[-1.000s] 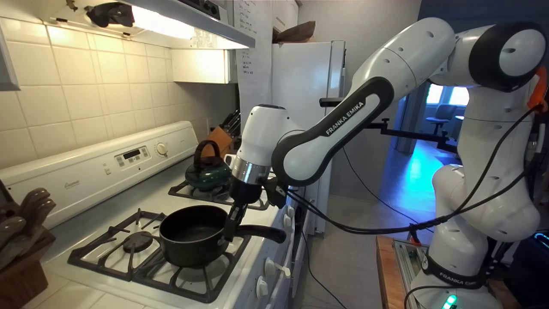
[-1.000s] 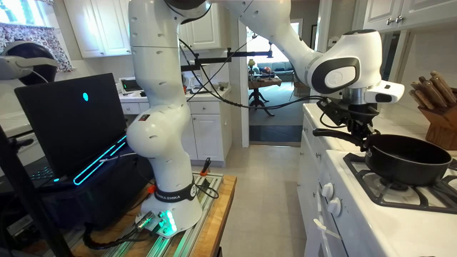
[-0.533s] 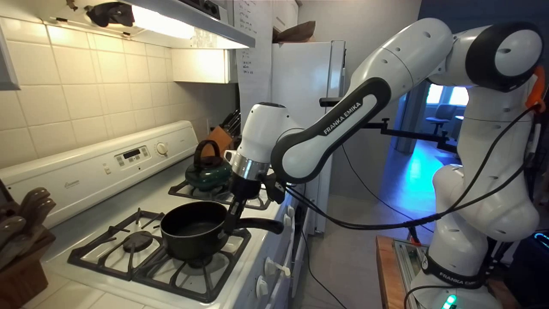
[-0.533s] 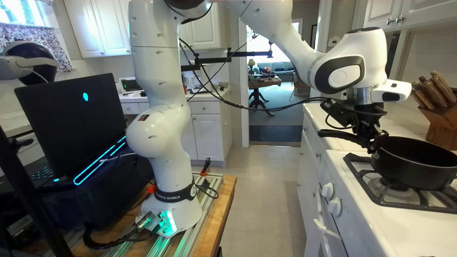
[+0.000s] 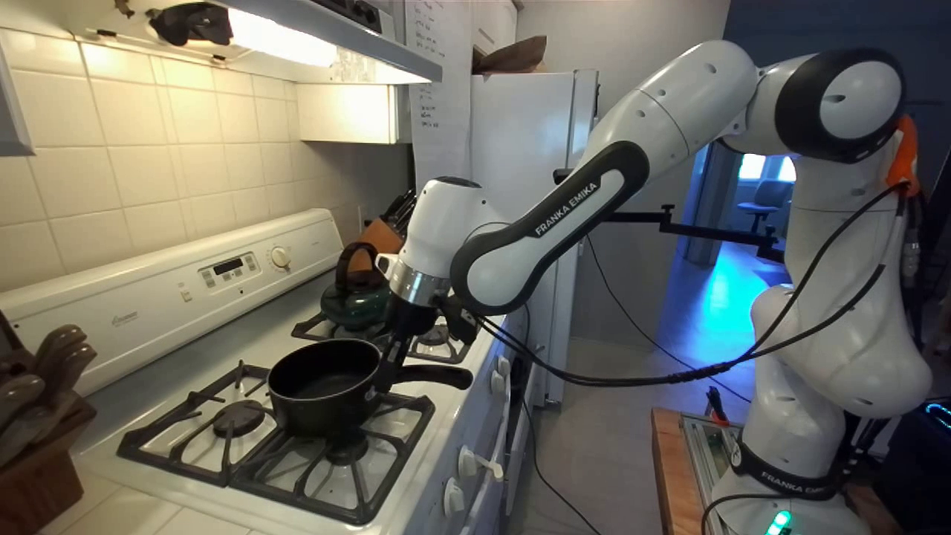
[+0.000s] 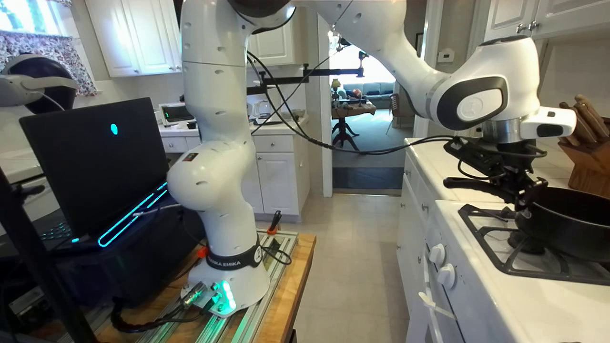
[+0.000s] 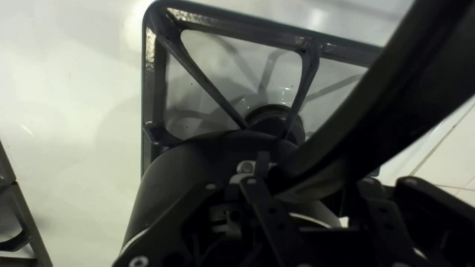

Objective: Move the black pot from the bottom stove plate to the top plate on the left

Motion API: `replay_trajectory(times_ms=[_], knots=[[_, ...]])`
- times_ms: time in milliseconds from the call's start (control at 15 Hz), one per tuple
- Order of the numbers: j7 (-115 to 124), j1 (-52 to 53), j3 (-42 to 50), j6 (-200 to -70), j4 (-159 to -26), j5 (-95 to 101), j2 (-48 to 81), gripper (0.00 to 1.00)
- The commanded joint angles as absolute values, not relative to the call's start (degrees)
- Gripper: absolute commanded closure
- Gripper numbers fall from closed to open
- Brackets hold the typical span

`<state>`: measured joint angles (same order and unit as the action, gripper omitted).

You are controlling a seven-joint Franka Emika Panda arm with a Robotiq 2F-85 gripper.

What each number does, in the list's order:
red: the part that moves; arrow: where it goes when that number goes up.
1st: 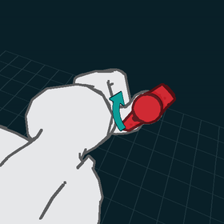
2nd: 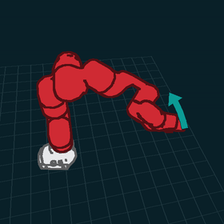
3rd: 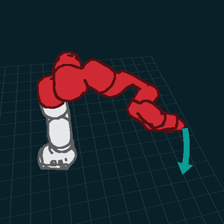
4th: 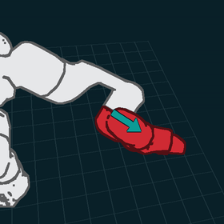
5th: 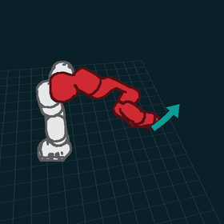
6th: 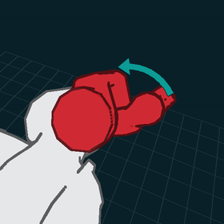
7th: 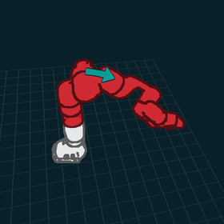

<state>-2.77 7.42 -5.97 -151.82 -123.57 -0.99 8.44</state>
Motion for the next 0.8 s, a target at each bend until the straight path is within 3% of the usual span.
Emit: replay_trajectory(times_ms=[0,400,467,733], knots=[[-6.3,6.5,-6.3,-152.2,-118.7,-0.3,12.4,0.92],[-8.8,5.7,-6.7,-151.0,-114.9,-1.2,15.1,0.92],[-6.8,6.2,-6.4,-151.6,-117.3,-0.7,13.7,0.70],[-7.2,6.1,-6.4,-151.5,-116.6,-0.7,14.2,0.70]])
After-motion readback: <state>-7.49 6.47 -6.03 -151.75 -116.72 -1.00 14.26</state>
